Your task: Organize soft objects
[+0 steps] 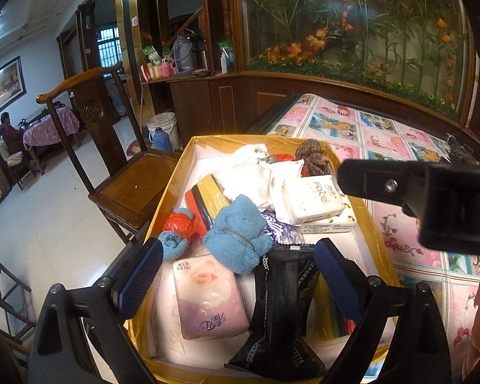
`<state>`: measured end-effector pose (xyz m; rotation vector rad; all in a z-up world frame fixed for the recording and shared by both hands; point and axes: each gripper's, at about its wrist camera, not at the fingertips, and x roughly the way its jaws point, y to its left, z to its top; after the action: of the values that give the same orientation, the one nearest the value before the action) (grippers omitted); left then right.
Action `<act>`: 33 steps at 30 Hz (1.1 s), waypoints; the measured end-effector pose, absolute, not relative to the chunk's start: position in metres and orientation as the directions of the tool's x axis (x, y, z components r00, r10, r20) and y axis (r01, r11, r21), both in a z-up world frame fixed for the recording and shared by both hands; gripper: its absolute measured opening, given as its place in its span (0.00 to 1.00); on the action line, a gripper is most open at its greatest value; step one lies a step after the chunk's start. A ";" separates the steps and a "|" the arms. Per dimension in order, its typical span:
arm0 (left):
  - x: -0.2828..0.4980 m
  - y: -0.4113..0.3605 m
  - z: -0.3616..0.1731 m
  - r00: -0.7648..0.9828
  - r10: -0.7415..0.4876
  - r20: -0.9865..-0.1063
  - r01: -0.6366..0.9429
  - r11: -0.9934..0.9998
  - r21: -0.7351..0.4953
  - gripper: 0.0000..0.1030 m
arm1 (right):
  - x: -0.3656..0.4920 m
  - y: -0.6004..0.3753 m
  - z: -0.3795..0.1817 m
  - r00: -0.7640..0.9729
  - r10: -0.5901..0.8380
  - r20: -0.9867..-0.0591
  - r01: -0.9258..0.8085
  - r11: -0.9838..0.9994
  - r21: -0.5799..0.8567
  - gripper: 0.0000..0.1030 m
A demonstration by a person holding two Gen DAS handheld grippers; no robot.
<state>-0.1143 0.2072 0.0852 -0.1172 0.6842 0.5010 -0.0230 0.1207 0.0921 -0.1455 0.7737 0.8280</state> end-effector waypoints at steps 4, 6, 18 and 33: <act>-0.125 0.198 0.088 0.677 0.423 -0.603 -0.481 0.874 0.072 0.95 | -0.034 0.098 0.090 0.438 0.623 -0.649 -0.707 0.684 0.179 0.89; -0.132 0.194 0.088 0.690 0.414 -0.594 -0.473 0.879 0.063 0.97 | -0.043 0.083 0.088 0.462 0.621 -0.633 -0.707 0.689 0.160 0.90; -0.195 0.160 0.083 0.756 0.408 -0.512 -0.433 0.898 0.077 1.00 | -0.095 -0.009 0.052 0.553 0.634 -0.541 -0.713 0.696 0.087 0.92; -0.206 0.132 0.068 0.709 0.523 -0.473 -0.489 0.848 0.205 1.00 | -0.132 -0.012 0.044 0.582 0.684 -0.440 -0.779 0.625 -0.058 0.99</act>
<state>-0.2061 0.1316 0.0684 0.0664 0.5457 0.5622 -0.1319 -0.0118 0.0441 -0.2569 0.3991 0.8653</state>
